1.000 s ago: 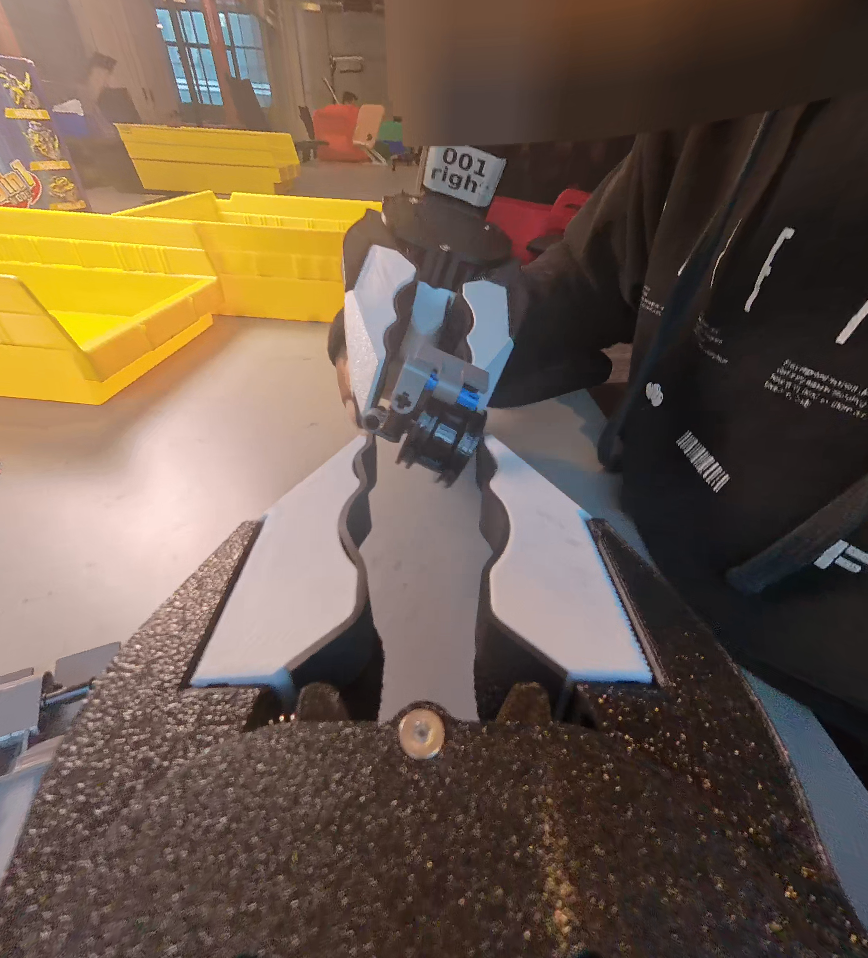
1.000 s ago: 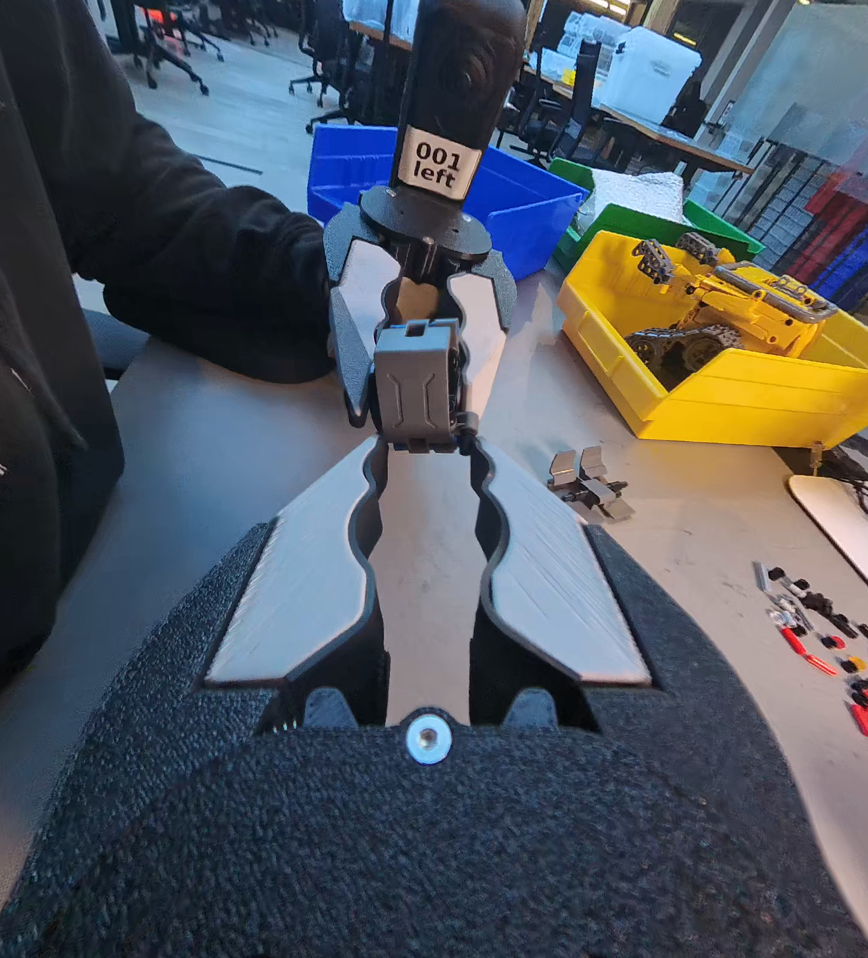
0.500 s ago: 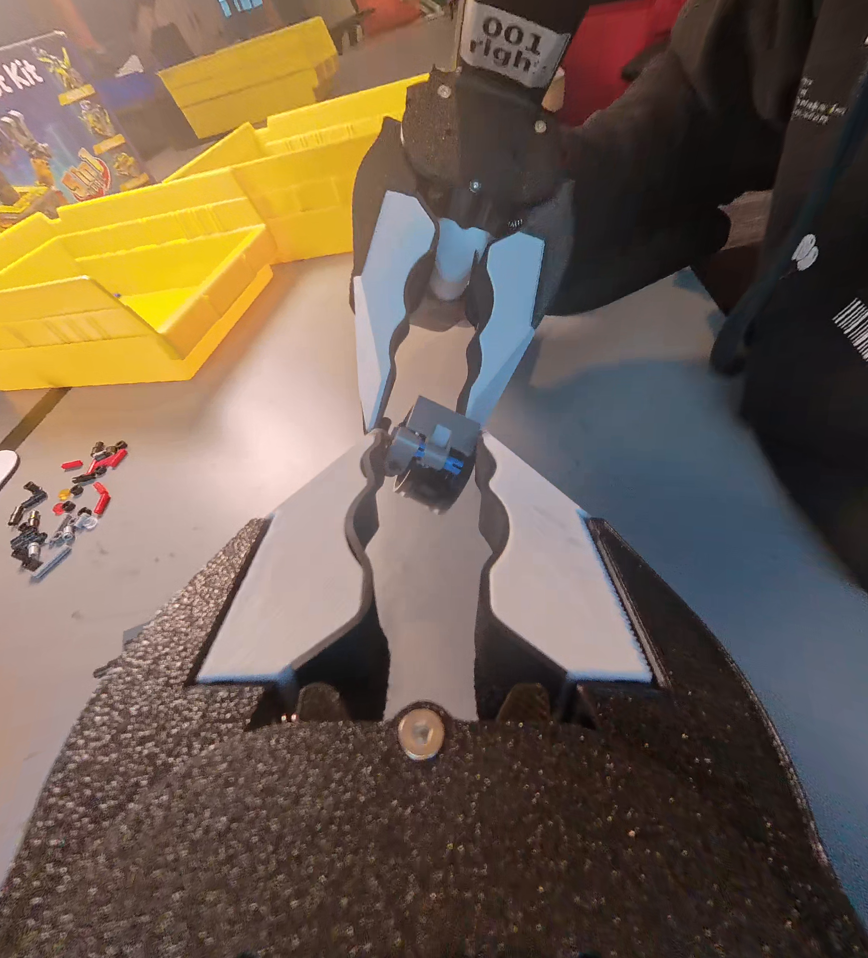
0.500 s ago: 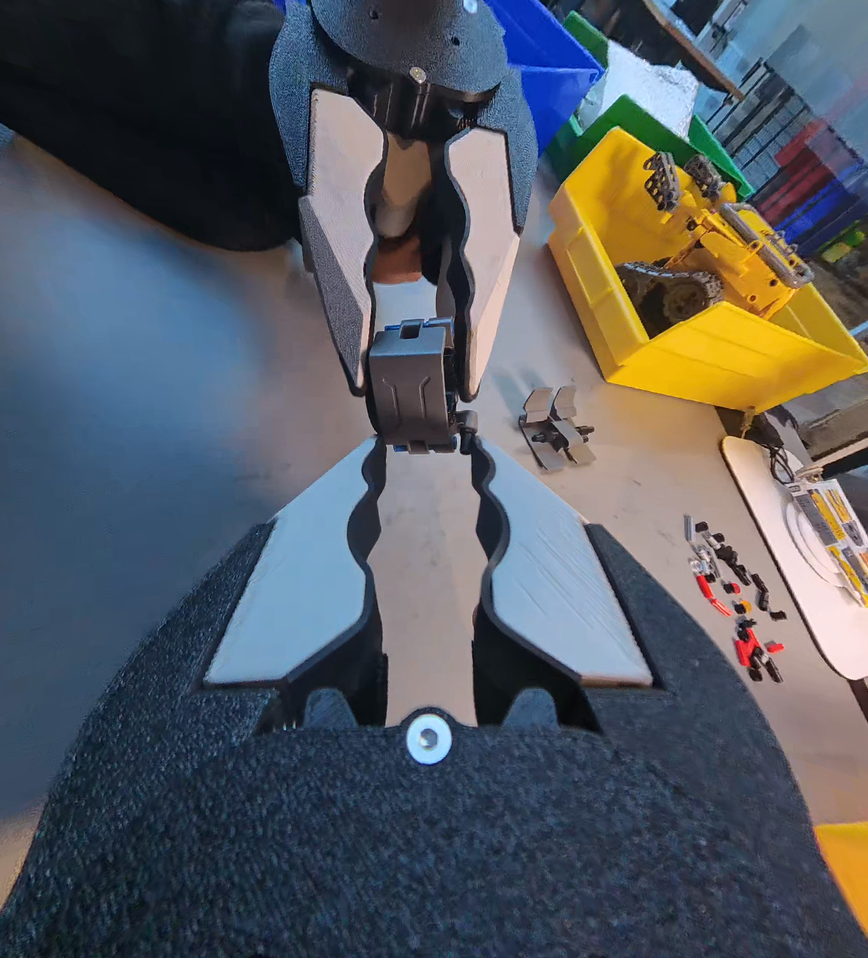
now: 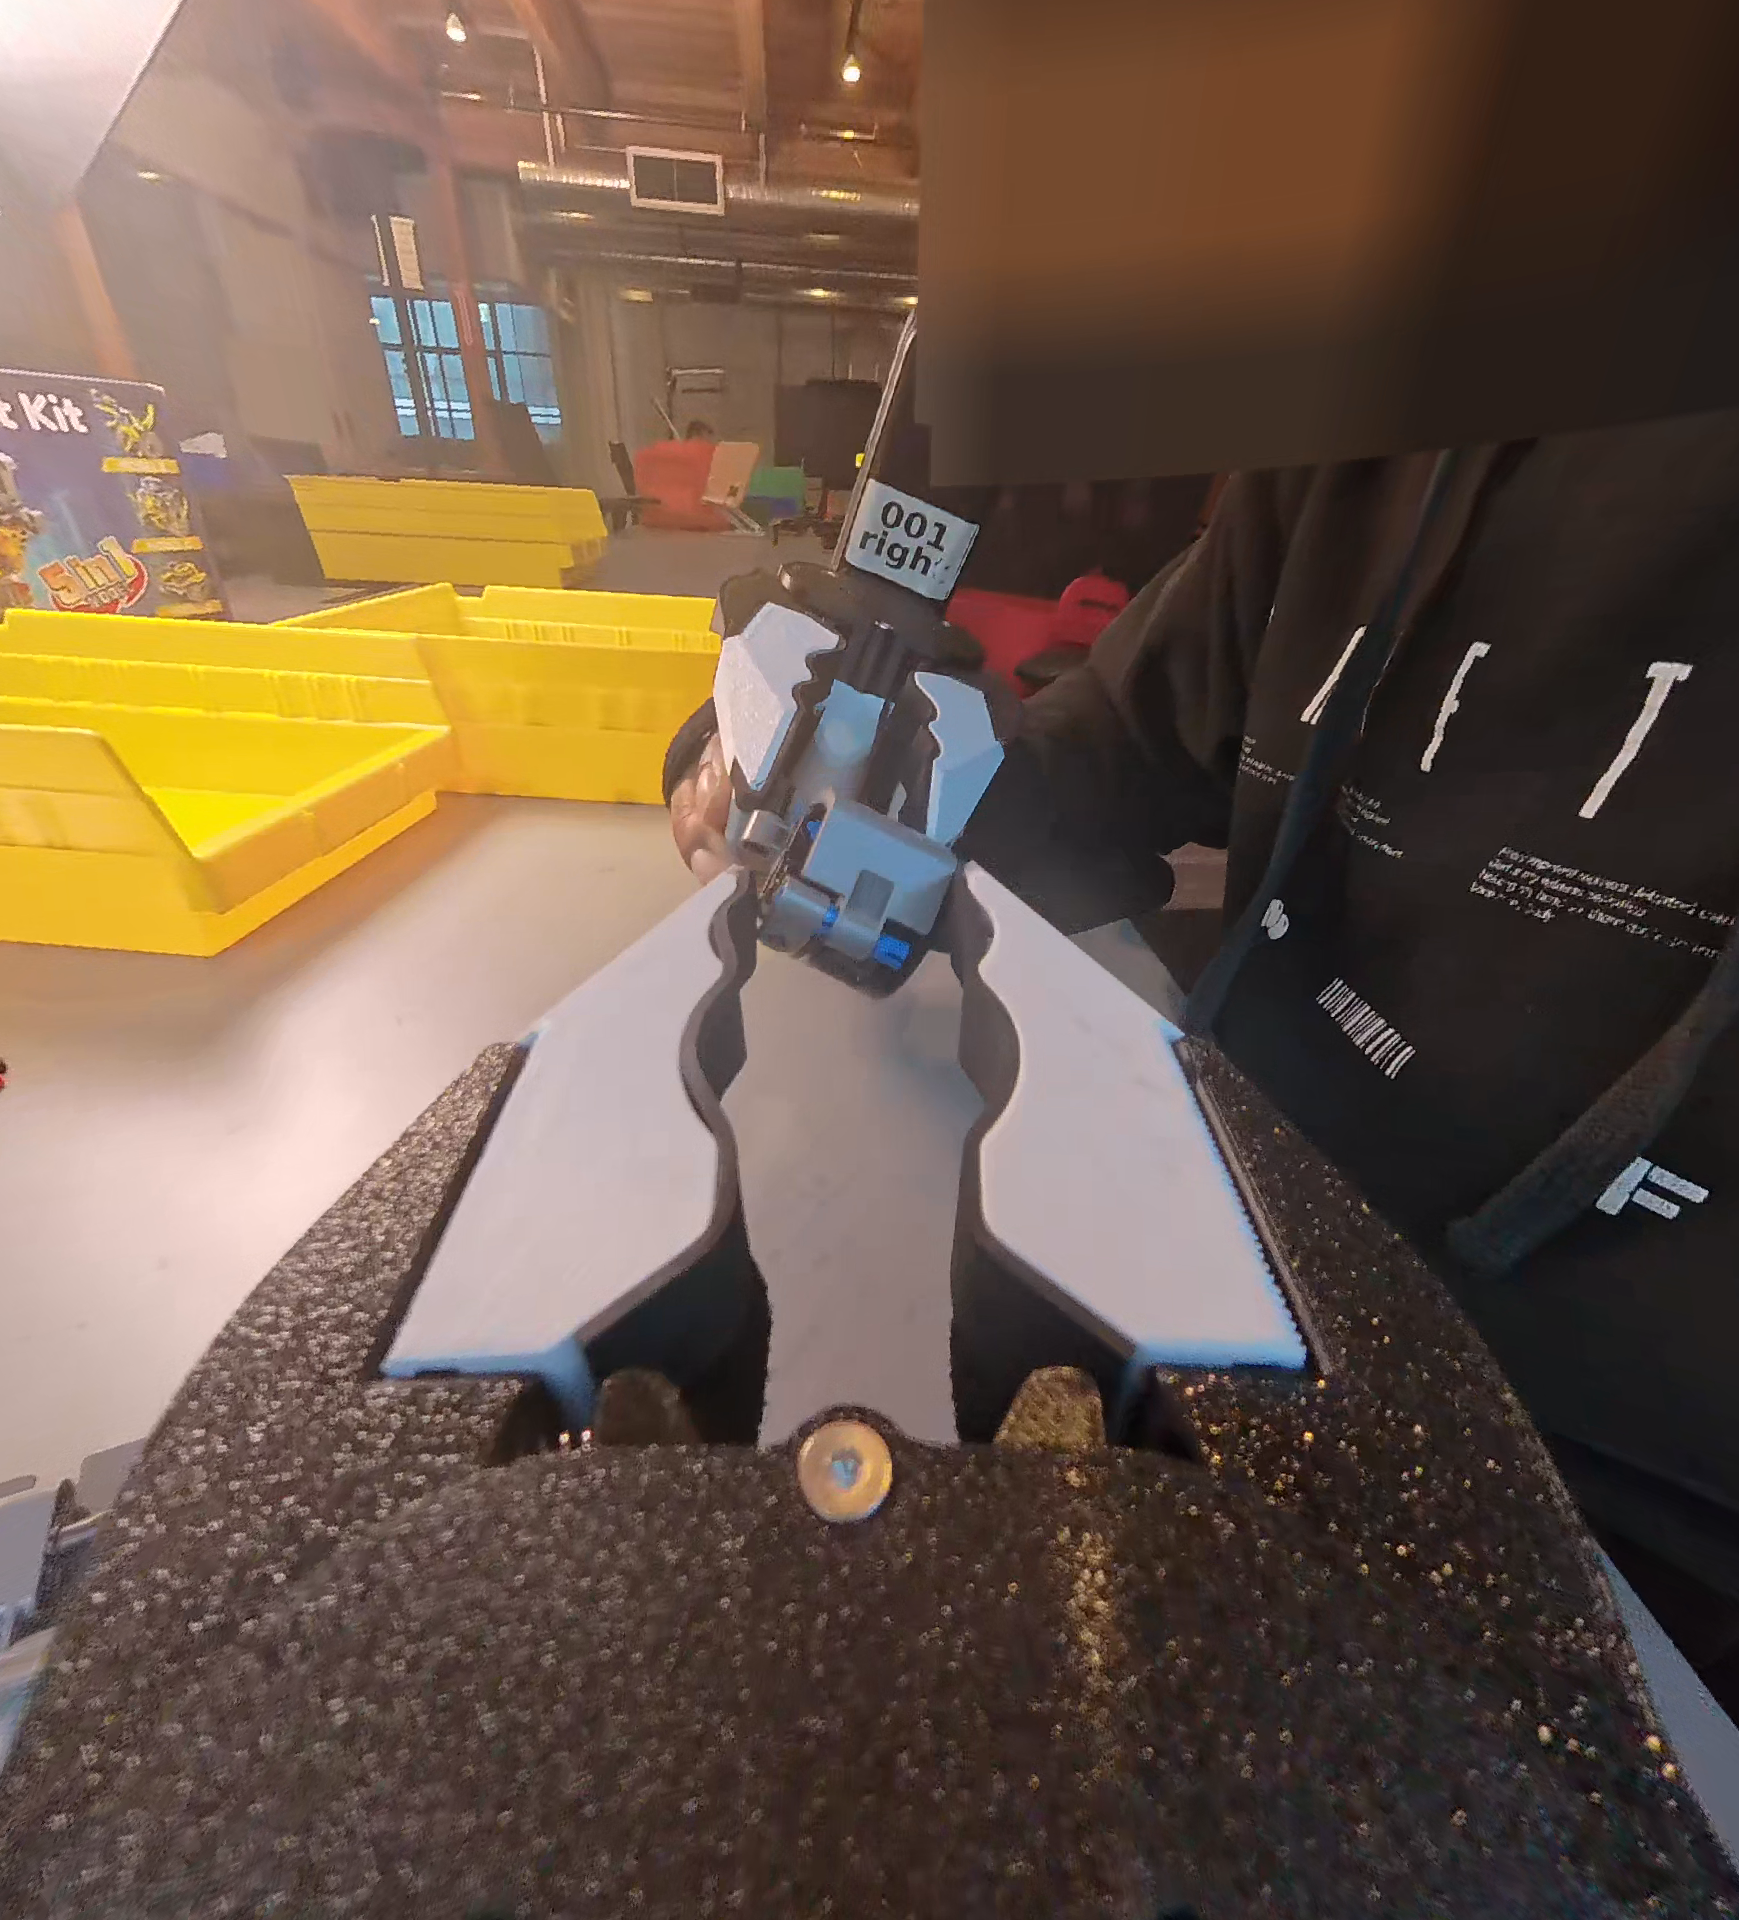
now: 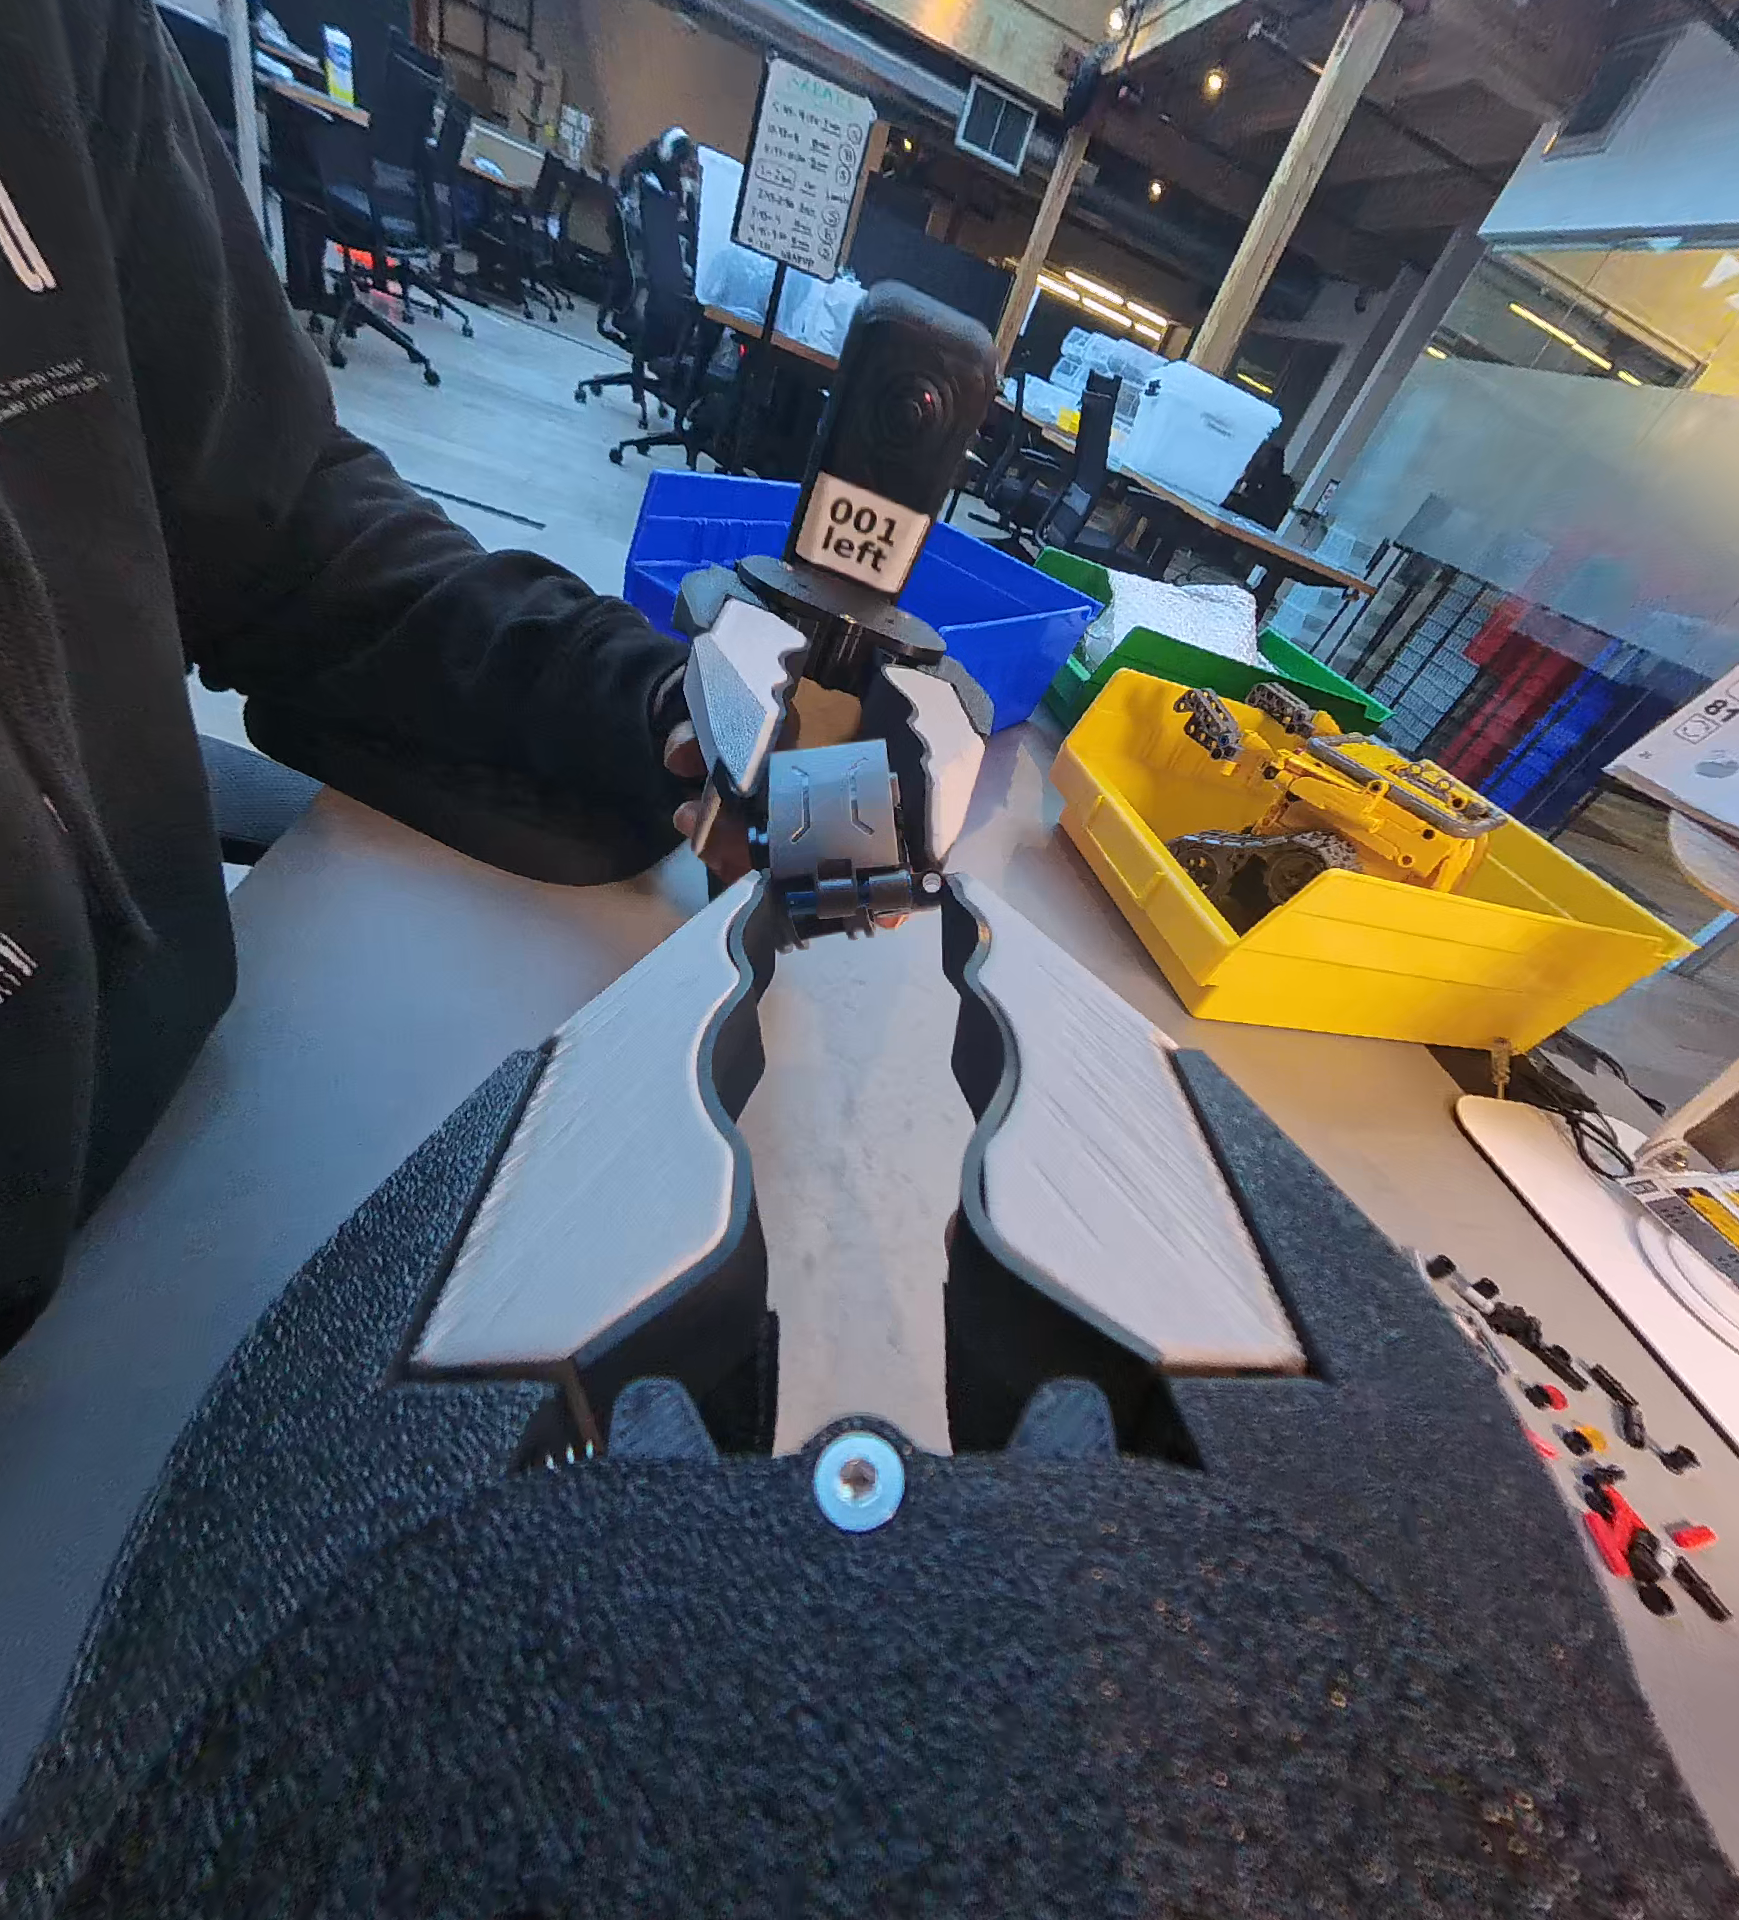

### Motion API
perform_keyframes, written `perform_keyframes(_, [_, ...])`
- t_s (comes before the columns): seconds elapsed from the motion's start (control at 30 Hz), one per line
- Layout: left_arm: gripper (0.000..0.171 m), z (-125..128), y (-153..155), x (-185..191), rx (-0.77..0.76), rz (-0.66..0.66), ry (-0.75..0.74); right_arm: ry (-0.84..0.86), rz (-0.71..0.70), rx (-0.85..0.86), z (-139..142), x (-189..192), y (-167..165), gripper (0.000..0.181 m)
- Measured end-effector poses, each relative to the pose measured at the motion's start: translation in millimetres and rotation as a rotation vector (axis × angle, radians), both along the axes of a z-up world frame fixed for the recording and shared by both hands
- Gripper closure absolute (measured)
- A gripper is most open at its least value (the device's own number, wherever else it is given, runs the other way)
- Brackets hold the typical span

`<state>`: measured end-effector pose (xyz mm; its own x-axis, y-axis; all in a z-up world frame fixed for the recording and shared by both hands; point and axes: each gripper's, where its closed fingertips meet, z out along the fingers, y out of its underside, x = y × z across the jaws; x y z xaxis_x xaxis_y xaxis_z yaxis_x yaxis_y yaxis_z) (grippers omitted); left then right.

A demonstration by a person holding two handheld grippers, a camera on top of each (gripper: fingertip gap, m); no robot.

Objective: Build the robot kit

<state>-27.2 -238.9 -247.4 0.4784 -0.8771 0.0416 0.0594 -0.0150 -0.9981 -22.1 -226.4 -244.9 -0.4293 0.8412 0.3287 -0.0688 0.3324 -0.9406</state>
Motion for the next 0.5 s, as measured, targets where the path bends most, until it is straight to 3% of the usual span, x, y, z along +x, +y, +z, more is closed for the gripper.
perform_keyframes(0.3, [0.139,-19,6,-6,0.041,0.121,0.261,-0.089,-0.036,0.066,-20,-7,5,0.15])
perform_keyframes(0.5, [0.144,-14,1,-3,0.005,0.062,0.172,-0.065,-0.006,0.003,-11,-5,1,0.152])
